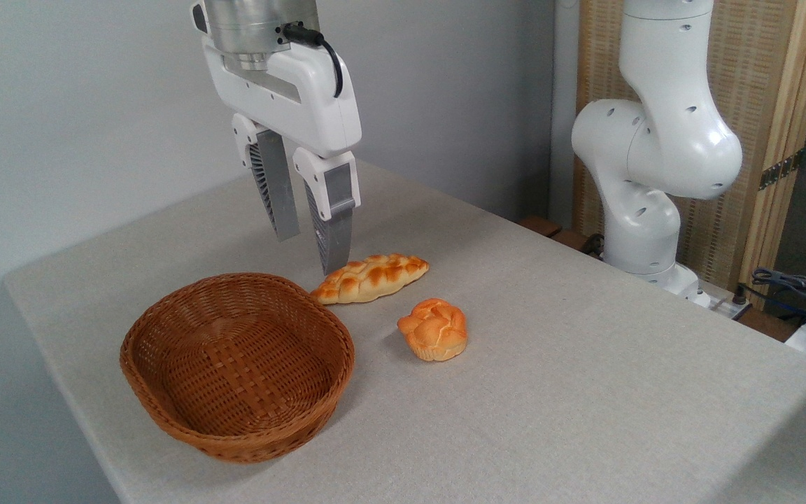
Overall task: Put bread into the basket
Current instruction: 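Lower the open gripper onto the braided bread roll, then close the gripper around the middle of the braided roll, then lift the braided roll and carry it over the wicker basket, then lower the roll into the basket and open the gripper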
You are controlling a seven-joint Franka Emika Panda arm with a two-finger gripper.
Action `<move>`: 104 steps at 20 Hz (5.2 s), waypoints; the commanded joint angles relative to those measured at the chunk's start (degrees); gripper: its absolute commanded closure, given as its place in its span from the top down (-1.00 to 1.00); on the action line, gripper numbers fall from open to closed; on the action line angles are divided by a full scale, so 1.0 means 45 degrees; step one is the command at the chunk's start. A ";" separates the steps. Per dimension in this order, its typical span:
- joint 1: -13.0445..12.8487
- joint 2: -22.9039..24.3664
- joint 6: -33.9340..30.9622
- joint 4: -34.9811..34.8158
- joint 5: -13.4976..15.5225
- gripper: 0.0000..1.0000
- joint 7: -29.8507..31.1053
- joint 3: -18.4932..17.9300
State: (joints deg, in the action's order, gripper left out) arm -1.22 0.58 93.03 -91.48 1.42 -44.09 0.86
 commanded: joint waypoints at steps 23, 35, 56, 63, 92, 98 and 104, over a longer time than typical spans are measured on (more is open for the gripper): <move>-0.1134 0.2781 0.2565 -0.7108 0.1579 1.00 -0.0105 0.2208; -0.1135 0.1825 0.4598 -0.8675 0.1735 0.46 0.0031 0.3735; -0.1135 0.1648 0.3900 -0.8519 0.1950 -0.78 -0.0066 0.3735; -0.0959 0.1688 0.1085 -0.5380 0.1891 -0.75 -0.0085 0.2959; -0.1252 -0.1809 0.7178 -0.3147 0.1970 1.00 0.0129 0.1977; -0.1233 -0.1673 0.7159 -0.3128 0.1970 1.00 0.0129 0.1958; -0.1115 -0.0190 0.5699 -0.3011 0.1892 1.00 0.0168 0.0828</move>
State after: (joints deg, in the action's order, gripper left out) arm -6.29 -5.00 124.22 -105.12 9.83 -43.53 8.26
